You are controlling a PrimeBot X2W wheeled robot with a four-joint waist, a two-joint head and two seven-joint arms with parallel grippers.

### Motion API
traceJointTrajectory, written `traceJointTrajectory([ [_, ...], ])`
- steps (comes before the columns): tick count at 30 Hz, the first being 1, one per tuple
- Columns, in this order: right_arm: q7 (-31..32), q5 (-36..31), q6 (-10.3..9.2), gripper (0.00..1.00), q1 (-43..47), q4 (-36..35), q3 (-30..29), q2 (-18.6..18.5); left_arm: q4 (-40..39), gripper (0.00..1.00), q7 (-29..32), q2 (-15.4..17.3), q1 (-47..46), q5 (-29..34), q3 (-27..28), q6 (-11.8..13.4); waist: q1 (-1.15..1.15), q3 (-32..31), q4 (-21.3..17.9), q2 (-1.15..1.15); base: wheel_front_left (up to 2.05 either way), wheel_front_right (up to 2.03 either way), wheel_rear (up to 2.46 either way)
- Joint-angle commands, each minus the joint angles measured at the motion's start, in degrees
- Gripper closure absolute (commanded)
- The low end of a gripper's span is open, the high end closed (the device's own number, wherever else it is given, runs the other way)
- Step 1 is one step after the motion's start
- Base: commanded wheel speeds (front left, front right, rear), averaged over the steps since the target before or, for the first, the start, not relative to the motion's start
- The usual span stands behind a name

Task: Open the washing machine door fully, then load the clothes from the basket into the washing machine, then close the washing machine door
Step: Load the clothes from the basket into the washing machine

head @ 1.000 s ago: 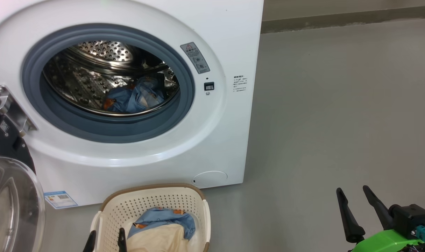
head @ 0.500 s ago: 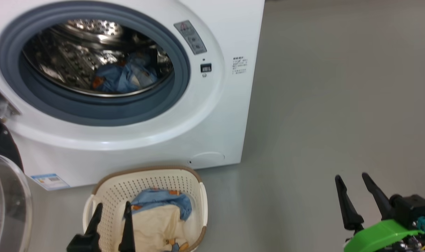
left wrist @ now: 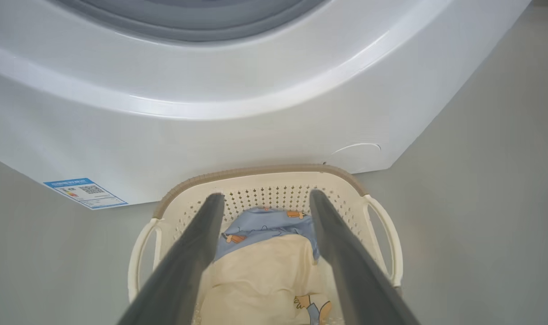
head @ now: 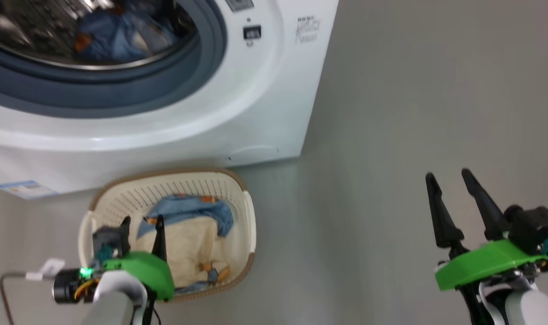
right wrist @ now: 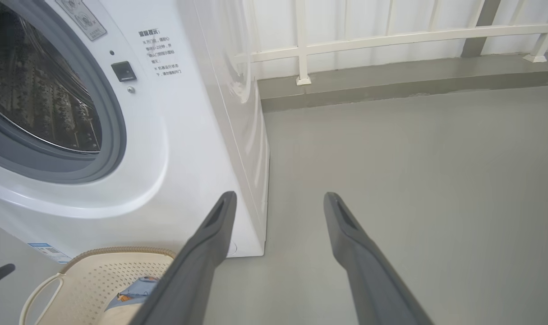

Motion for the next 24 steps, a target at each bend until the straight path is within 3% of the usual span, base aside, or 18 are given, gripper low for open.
traceJointTrajectory([
  [1, -0.7, 0.3, 0.25, 0.0, -2.0, -1.5, 1.8, -0.8, 0.8, 0.0, 0.1, 0.9, -2.3, -0.3, 1.4, -0.4, -0.01, 5.8, -2.5, 0.0, 0.0, 0.0, 0.0],
  [12, -3.3, 2.0, 0.25, 0.0, -7.8, 0.0, 4.3, -0.7, 20.6, 0.0, 2.7, 0.3, -17.3, -2.3, 1.2, -6.8, -0.01, 17.5, -7.1, 0.0, 0.0, 0.0, 0.0],
  [24, -6.3, 3.6, 0.25, 0.0, -11.9, 1.0, 6.0, -0.6, 27.3, 0.0, 11.7, 2.0, -25.3, -5.8, 3.2, -7.6, -0.01, 28.6, -10.3, 0.0, 0.0, 0.0, 0.0],
])
